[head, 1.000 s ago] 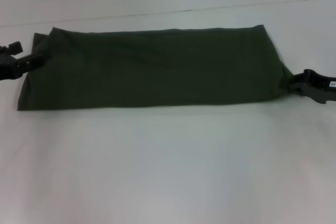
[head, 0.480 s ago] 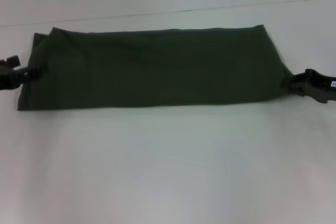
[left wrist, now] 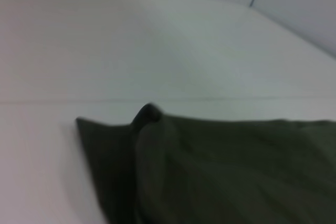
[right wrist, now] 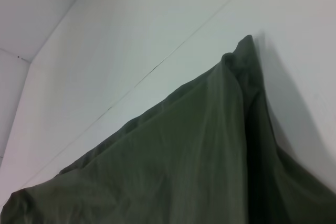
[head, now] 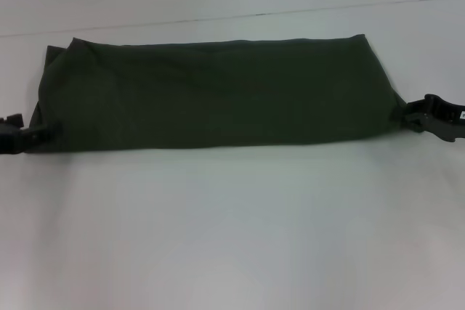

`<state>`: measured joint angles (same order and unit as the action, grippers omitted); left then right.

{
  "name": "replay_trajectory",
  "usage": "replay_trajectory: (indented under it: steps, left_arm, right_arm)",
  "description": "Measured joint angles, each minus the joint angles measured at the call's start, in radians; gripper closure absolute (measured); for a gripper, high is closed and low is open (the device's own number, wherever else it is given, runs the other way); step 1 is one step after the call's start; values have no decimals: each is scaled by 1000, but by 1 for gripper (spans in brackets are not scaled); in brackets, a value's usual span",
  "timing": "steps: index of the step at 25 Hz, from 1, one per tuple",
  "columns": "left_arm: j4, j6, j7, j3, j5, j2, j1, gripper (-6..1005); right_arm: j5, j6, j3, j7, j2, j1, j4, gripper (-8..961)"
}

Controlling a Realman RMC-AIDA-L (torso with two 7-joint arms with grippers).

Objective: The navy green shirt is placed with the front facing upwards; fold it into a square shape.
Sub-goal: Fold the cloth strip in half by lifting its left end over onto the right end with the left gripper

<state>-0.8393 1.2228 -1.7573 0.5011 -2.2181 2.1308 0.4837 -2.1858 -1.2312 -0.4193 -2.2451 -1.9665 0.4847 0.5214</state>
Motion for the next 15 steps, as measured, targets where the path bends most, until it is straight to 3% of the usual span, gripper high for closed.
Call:
replay_trajectory:
  steps: [15]
  left_arm:
    - [98, -156, 6, 12, -58, -9, 38, 64]
  right_arm:
    - [0, -2, 2, 1, 3, 3, 5, 950]
